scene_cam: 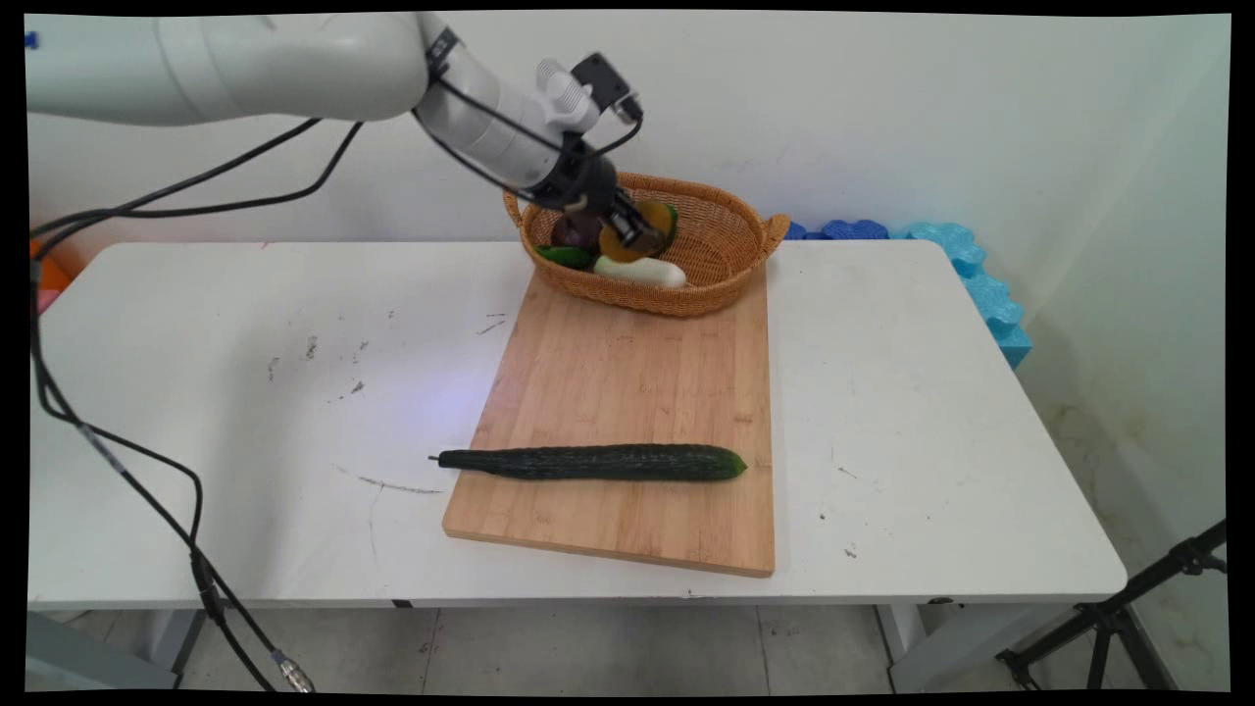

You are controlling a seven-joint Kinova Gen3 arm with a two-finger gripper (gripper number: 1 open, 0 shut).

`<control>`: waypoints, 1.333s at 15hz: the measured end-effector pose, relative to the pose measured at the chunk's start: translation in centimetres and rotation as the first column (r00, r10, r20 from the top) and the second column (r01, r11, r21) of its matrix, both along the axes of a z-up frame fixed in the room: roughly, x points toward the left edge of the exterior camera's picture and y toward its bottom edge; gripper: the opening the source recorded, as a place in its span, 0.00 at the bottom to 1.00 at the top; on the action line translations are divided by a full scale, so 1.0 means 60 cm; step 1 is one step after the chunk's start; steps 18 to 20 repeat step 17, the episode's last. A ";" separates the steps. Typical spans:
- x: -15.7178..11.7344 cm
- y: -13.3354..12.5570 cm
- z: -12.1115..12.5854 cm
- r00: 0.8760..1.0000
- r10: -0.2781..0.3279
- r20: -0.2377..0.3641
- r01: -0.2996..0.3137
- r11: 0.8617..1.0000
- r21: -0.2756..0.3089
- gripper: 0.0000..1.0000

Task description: Place the picked object in the vegetable basket

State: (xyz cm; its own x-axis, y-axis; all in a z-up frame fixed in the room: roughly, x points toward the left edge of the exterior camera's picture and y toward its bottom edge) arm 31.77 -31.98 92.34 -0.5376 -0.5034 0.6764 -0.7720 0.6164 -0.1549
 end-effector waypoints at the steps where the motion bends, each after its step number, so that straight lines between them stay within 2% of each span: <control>1: -0.003 -0.018 -0.001 1.000 0.004 -0.005 -0.004 1.000 -0.010 0.00; 5: -0.012 -0.073 -0.014 1.000 0.021 -0.023 -0.021 0.999 -0.033 0.00; 12: -0.035 -0.153 -0.069 0.998 0.020 -0.058 -0.022 0.999 -0.041 0.00; 13: -0.038 -0.159 -0.075 0.998 0.018 -0.062 -0.020 0.999 -0.041 1.00; 20: -0.050 -0.178 -0.092 0.997 0.006 -0.075 -0.009 0.999 -0.046 1.00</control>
